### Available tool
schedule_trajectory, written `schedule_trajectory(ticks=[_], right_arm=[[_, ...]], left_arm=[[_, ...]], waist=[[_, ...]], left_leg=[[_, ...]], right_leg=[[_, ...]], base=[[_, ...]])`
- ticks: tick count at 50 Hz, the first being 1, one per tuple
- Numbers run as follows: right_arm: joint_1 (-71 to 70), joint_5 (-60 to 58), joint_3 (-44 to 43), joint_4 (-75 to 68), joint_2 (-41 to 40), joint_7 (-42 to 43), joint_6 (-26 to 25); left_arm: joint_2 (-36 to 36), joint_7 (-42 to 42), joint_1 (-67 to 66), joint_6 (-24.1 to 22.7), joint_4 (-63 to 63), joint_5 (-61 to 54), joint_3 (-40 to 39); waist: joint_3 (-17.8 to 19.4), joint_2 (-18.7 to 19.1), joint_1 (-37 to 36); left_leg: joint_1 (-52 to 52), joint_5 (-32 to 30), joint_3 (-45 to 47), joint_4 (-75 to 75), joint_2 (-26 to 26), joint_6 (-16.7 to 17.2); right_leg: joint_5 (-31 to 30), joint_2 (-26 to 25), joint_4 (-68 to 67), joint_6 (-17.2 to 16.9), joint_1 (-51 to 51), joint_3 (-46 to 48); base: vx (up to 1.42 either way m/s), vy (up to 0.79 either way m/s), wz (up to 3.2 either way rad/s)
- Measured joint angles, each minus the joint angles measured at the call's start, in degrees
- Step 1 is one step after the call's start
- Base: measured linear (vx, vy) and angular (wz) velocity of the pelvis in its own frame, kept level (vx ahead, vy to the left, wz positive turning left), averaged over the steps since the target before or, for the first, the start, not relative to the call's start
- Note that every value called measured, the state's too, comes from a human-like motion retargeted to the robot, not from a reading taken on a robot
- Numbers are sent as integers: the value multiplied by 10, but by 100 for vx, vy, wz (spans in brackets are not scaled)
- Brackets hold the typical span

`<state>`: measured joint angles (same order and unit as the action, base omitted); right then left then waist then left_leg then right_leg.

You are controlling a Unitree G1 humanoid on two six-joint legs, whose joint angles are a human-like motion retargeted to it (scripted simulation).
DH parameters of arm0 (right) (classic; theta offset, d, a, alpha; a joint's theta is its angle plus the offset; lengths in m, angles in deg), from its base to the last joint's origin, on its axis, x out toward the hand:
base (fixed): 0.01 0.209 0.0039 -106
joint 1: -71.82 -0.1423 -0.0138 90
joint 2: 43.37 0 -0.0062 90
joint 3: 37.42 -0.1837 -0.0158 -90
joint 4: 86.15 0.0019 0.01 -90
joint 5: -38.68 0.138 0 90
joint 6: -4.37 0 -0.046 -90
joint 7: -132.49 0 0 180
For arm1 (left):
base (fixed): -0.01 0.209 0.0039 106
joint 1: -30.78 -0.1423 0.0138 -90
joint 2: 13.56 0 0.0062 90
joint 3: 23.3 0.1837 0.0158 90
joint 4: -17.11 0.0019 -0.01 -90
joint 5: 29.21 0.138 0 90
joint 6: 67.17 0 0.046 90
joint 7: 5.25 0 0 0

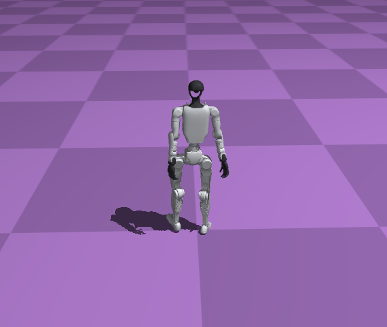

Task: Upper body actions

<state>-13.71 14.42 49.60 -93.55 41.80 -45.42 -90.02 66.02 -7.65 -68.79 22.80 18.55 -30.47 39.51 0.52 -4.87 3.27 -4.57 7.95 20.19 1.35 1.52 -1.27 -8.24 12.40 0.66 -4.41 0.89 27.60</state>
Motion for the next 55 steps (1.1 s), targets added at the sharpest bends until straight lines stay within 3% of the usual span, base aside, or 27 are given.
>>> schedule_trajectory(ticks=[5, 17, 33, 37, 45, 55], right_arm=[[1, 39, 3, 0, -6, -2, 29], [-76, -101, 100, 77, -38, 30, 44], [-102, -107, 130, 141, -56, -37, 99], [-88, -112, 114, 104, -47, -45, 90], [-54, -77, 65, 16, -24, 30, 47], [-12, -43, 20, 0, -13, 46, 36]], left_arm=[[6, 4, -16, -5, 3, -1, 20], [4, -1, 31, -27, -49, 46, 65], [10, 21, 78, -54, -104, 68, 104], [9, 19, 64, -44, -84, 68, 91], [11, 26, 20, -25, -28, 70, 62], [6, 47, -23, -28, -16, 62, 35]], waist=[[6, -6, -5], [-30, 7, 0], [-47, 8, 3], [-48, 7, 4], [-41, 7, 6], [-42, 5, 7]], left_leg=[[22, 4, 8, -1, 4, 3], [26, 11, 11, -4, 1, 4], [28, 11, 10, -1, 1, 4], [29, 10, 10, 1, 0, 5], [33, 10, 10, 1, -2, 7], [27, 7, 6, 1, -1, 5]], right_leg=[[3, 1, -3, 2, 17, 6], [3, -5, -5, 4, 13, -6], [4, -8, -3, 5, 15, -6], [5, -9, -3, 4, 15, -6], [8, -11, -2, 4, 20, -6], [9, -15, 2, 8, 19, -5]], base=[[3, 1, -8], [1, 1, -2], [0, 0, 0], [0, 0, 0], [0, 0, 0], [0, 0, 0]])
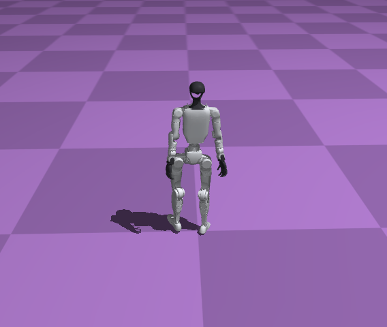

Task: Upper body actions

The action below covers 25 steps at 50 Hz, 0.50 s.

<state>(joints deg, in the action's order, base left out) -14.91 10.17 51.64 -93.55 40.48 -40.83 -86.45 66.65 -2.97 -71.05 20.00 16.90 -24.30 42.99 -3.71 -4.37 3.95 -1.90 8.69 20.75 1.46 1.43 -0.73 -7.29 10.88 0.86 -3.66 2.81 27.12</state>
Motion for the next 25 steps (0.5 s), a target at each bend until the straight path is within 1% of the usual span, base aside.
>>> schedule_trajectory(ticks=[9, 17, 25], right_arm=[[-19, -14, 22, 27, -10, -18, 8], [-41, -37, 50, 96, -23, -45, 34], [-58, -43, 61, 112, -23, -53, 45]], left_arm=[[-1, -2, 22, -2, -24, -14, 11], [-2, -11, 48, -16, -59, -16, 34], [2, -3, 59, -22, -67, -7, 50]], waist=[[13, -2, -3], [12, -2, -5], [11, -3, -8]], left_leg=[[5, -5, 2, 1, -3, -1], [6, -7, 4, -1, -5, 0], [12, -8, 3, 0, -6, 1]], right_leg=[[-1, -4, 1, 5, 5, 0], [0, -7, 1, 7, 8, 0], [2, -9, 1, 8, 14, 0]], base=[[0, 0, 0], [0, 0, 0], [0, 0, 0]])
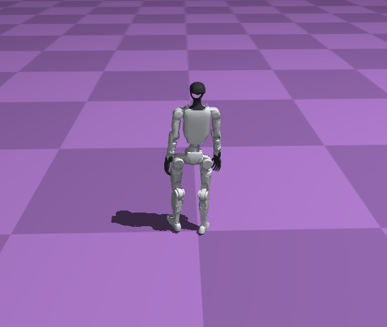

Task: Upper body actions

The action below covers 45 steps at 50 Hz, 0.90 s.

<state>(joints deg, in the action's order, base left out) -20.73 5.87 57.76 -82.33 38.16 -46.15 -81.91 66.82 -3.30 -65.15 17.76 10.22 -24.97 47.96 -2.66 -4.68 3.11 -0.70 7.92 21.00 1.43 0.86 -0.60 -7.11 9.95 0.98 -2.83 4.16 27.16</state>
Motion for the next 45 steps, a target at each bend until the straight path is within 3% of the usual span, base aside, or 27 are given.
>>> schedule_trajectory(ticks=[23, 45], right_arm=[[39, -4, -26, -90, 17, 33, -28], [19, -5, -9, -33, 4, 3, -10]], left_arm=[[7, 5, -29, 14, 52, 11, -16], [3, -12, -16, 19, 31, 12, -5]], waist=[[-1, -4, 0], [6, 1, 0]], left_leg=[[5, 2, -18, -2, 7, 0], [4, 3, -27, -3, 15, -5]], right_leg=[[7, -2, 5, -2, 21, 22], [3, 2, 6, -1, 24, 28]], base=[[0, 0, 0], [0, 0, 0]])
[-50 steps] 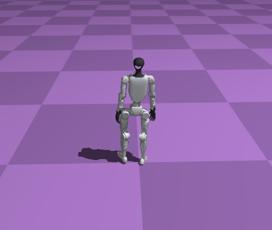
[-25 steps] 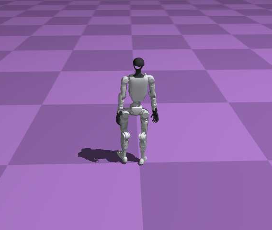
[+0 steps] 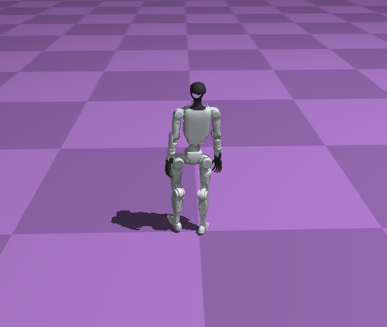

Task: Upper body actions

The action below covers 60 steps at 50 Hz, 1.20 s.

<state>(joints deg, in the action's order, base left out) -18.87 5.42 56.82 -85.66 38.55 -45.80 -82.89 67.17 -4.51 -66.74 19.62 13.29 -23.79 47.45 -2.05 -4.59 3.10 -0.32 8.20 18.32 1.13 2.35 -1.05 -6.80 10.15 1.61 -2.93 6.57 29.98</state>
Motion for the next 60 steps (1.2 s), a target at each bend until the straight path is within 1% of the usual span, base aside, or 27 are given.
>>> schedule_trajectory(ticks=[9, 25, 60], right_arm=[[-1, -8, 6, -3, 0, -2, 1], [9, -8, -8, -35, 11, 7, -15], [6, -12, -3, -24, 5, -11, -13]], left_arm=[[-2, -2, -3, 1, 4, 2, 0], [-2, -5, -11, 5, 12, 5, -4], [-3, -7, -5, 3, 4, 11, 8]], waist=[[2, -1, -1], [2, 0, 1], [-3, 6, 9]], left_leg=[[0, 1, -3, -1, 2, 0], [3, 0, -4, 2, 2, 1], [6, -1, 8, 3, -8, 3]], right_leg=[[0, 1, 1, 0, 2, 4], [2, -1, 1, 0, 5, 5], [1, -8, -2, 5, -7, -11]], base=[[0, 0, 0], [0, 0, 0], [0, 0, 0]])
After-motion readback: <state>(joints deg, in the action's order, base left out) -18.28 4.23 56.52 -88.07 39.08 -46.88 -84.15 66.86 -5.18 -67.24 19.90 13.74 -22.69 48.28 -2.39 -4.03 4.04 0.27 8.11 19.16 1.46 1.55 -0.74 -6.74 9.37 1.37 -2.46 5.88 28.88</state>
